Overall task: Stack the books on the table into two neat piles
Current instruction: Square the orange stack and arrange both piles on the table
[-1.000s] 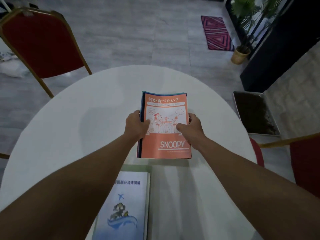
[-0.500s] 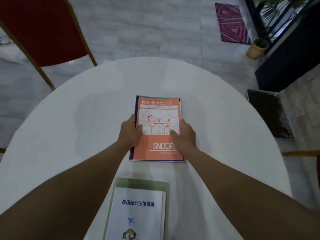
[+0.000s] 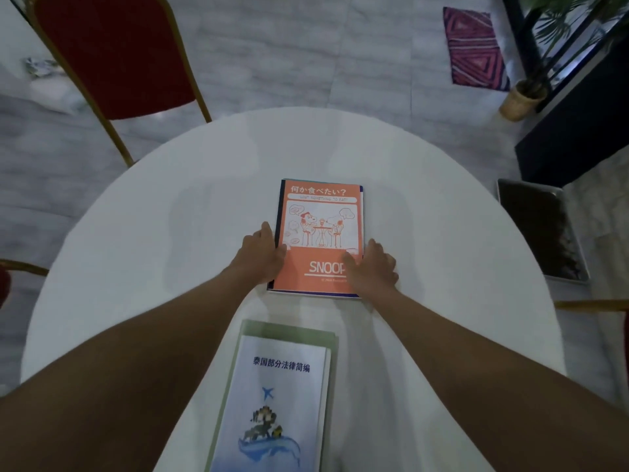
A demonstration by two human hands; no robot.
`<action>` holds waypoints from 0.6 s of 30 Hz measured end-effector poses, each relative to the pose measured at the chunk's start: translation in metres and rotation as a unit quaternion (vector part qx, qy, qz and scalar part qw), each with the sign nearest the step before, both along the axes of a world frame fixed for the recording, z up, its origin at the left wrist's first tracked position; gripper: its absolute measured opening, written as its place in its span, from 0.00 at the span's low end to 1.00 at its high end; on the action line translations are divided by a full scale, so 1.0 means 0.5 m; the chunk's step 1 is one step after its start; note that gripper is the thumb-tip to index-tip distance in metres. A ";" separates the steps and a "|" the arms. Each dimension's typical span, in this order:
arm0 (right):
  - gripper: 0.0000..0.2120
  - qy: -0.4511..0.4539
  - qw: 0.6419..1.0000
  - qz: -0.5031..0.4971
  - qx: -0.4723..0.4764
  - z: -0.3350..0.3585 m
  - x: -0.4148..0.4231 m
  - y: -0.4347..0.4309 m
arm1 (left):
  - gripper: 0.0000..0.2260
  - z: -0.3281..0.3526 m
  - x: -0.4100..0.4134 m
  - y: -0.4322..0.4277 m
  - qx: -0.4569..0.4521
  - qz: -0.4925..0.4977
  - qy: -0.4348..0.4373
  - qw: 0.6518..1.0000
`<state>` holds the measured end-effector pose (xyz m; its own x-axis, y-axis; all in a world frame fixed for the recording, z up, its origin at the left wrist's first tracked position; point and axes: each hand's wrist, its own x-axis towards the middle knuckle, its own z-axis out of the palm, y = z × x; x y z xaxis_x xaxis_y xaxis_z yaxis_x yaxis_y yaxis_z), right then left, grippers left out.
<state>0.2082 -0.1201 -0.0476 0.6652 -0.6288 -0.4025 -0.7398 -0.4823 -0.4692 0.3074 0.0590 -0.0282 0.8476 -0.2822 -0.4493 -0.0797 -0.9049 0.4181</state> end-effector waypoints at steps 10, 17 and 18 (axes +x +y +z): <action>0.31 -0.057 0.994 0.024 0.093 0.019 -0.206 0.084 | 0.31 0.024 -0.195 0.170 0.036 0.074 0.069 0.994; 0.27 0.020 0.981 0.102 0.166 0.028 -0.330 0.175 | 0.33 -0.013 -0.328 0.232 0.011 0.141 0.160 0.977; 0.26 0.018 0.978 0.096 0.183 0.030 -0.340 0.185 | 0.33 -0.013 -0.339 0.233 0.011 0.147 0.157 0.976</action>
<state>0.0385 -0.0278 -0.0325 0.7384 -0.3028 -0.6026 -0.6712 -0.4176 -0.6125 0.1379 0.1753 -0.0347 0.7094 -0.0348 -0.7039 0.3139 -0.8787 0.3597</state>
